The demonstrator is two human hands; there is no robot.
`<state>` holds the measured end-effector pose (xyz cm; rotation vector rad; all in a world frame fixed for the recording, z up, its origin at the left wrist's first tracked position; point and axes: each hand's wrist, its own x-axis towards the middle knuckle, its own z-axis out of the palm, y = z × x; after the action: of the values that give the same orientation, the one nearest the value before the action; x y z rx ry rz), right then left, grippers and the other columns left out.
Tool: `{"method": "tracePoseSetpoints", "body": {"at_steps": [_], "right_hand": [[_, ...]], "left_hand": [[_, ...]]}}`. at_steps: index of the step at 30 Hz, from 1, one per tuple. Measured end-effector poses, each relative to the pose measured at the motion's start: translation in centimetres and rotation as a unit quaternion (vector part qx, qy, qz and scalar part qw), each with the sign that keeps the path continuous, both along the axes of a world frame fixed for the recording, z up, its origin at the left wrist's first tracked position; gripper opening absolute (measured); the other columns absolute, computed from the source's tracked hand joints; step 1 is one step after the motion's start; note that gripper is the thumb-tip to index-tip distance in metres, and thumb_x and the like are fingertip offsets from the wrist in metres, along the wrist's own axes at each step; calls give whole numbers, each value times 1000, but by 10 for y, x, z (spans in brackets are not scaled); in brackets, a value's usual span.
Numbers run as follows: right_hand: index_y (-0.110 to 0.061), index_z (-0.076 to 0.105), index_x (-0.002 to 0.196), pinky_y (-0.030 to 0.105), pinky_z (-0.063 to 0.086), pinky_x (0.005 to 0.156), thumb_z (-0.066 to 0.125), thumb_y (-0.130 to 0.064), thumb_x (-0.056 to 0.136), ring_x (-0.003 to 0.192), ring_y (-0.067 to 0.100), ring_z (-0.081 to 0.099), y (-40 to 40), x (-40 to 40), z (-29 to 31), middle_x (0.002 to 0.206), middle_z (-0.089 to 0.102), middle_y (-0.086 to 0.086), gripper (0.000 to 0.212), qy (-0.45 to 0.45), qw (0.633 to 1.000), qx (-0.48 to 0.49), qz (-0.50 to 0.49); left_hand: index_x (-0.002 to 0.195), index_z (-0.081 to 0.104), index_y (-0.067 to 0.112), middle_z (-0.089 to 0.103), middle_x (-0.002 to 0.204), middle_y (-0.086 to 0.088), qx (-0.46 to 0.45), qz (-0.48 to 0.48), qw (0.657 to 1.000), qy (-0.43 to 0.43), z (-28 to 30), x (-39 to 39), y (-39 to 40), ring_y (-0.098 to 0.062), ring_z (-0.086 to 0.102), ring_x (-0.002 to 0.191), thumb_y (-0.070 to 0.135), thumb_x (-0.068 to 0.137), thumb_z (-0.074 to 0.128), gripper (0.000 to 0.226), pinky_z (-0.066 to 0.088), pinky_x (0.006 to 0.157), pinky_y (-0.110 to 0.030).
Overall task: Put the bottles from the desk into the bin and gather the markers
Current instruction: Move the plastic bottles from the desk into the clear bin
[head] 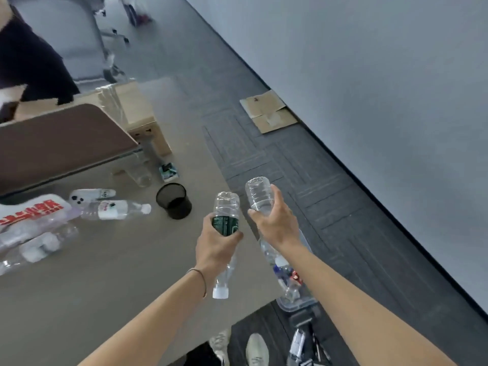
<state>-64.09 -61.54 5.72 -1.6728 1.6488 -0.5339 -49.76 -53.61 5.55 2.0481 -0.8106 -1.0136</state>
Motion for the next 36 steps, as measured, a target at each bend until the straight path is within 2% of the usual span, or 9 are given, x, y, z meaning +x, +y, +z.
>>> {"method": "tracePoseSetpoints", "body": {"at_steps": [5, 9, 19, 21, 23, 26, 28, 30, 36], "right_hand": [[-28, 24, 156, 47, 50, 99, 63, -57, 85, 124, 31, 60, -9, -83, -41, 144, 58, 5, 86, 9, 988, 83, -130], [-28, 17, 158, 48, 49, 98, 53, -54, 85, 124, 33, 59, -14, -124, -77, 147, 55, 7, 86, 26, 972, 157, -171], [-28, 7, 162, 51, 47, 103, 55, -39, 94, 134, 34, 52, -42, -150, -125, 152, 49, 13, 84, 16, 950, 240, -201], [-29, 9, 161, 52, 48, 101, 52, -42, 92, 125, 30, 56, -41, -154, -126, 142, 55, 11, 83, 8, 950, 239, -203], [-30, 12, 160, 55, 53, 96, 46, -53, 81, 99, 23, 56, -39, -162, -127, 109, 54, 6, 89, 0, 948, 242, -206], [-32, 15, 159, 54, 54, 91, 36, -66, 62, 87, 20, 49, -37, -175, -128, 99, 45, -2, 106, -13, 948, 233, -217], [-30, 17, 159, 52, 54, 90, 41, -62, 67, 84, 19, 54, -33, -182, -121, 93, 51, -2, 101, -20, 946, 236, -224], [-29, 19, 158, 47, 55, 80, 50, -43, 82, 75, 19, 58, -29, -188, -118, 82, 55, -2, 84, -22, 947, 229, -227], [-33, 22, 158, 43, 47, 96, 55, -34, 92, 113, 22, 60, -23, -202, -117, 118, 65, 4, 74, -28, 947, 219, -232]], "left_hand": [[127, 48, 32, 64, 94, 13, 38, -84, 995, 25, -32, -55, -41, -9, 65, 82, 34, 79, 85, 61, 59, 73, -35], [130, 48, 27, 61, 93, 11, 68, -129, 988, 44, -50, -84, -71, -4, 61, 75, 32, 83, 84, 59, 46, 52, -16], [125, 42, 32, 67, 97, 4, 132, -161, 978, 27, -80, -100, -121, -17, 71, 79, 35, 80, 83, 61, 60, 66, -33], [127, 40, 31, 67, 98, 1, 146, -165, 975, 33, -86, -105, -129, -19, 70, 78, 33, 82, 77, 59, 61, 69, -36], [132, 39, 28, 67, 96, -1, 153, -169, 972, 53, -93, -115, -136, -19, 65, 72, 28, 85, 70, 56, 57, 65, -35], [139, 35, 23, 63, 95, -4, 160, -177, 967, 87, -102, -133, -146, -17, 59, 70, 21, 88, 65, 59, 49, 59, -30], [142, 33, 22, 63, 99, -5, 169, -185, 963, 95, -107, -145, -151, -17, 59, 73, 19, 88, 65, 62, 47, 58, -29], [145, 31, 22, 63, 108, -8, 177, -200, 959, 93, -112, -156, -155, -18, 63, 79, 18, 87, 67, 69, 46, 57, -28], [161, 19, 23, 54, 134, -13, 173, -246, 953, 37, -120, -172, -162, -26, 67, 101, 27, 83, 67, 92, 57, 81, -39]]}}
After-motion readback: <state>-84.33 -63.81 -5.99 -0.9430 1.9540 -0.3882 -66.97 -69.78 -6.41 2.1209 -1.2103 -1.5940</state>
